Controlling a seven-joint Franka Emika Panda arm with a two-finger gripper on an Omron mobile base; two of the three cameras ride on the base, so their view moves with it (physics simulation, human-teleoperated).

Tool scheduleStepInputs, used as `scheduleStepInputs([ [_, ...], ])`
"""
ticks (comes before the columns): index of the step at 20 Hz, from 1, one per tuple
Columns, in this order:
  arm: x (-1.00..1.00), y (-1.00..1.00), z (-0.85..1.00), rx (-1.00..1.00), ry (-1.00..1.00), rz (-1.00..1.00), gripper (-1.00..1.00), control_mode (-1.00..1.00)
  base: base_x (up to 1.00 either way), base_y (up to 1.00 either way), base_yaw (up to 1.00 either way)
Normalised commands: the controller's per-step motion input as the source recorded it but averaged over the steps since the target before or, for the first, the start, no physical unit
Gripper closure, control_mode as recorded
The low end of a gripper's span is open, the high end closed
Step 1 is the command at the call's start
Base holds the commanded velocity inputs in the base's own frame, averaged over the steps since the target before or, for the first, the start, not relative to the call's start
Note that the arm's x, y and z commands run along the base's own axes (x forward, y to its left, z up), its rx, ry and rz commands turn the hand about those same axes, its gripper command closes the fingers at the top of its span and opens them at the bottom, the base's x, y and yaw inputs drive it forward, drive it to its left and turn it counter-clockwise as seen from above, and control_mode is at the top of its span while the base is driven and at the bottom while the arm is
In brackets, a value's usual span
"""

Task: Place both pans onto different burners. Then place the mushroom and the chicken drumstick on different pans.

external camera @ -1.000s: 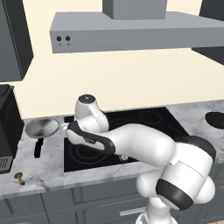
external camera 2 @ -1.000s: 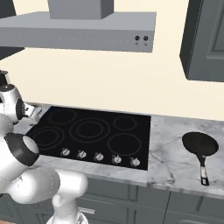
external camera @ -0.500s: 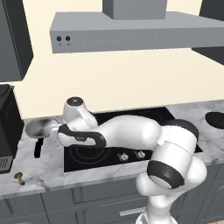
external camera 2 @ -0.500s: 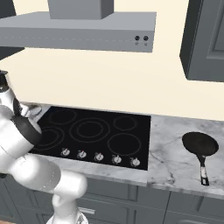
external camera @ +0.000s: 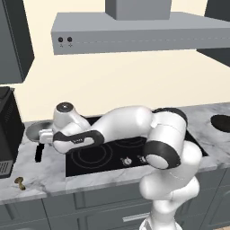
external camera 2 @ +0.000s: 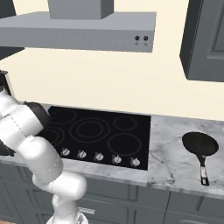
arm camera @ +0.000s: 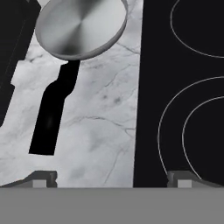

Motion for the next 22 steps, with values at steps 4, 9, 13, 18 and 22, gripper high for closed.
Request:
scheduleStepInputs([
  [4,0.14,0.41,-0.19,0.0,0.0,0.0,-1.0,-1.0,0.0,0.0,0.0],
  [9,0.19,0.37,-0.27,0.0,0.0,0.0,-1.0,-1.0,0.0,0.0,0.0],
  [13,0.22,0.39,-0.12,0.0,0.0,0.0,-1.0,-1.0,0.0,0.0,0.0],
  [18,0.22,0.38,-0.01,0.0,0.0,0.0,-1.0,-1.0,0.0,0.0,0.0],
  [22,0.32,0.27,-0.26,0.0,0.0,0.0,-1.0,-1.0,0.0,0.0,0.0],
])
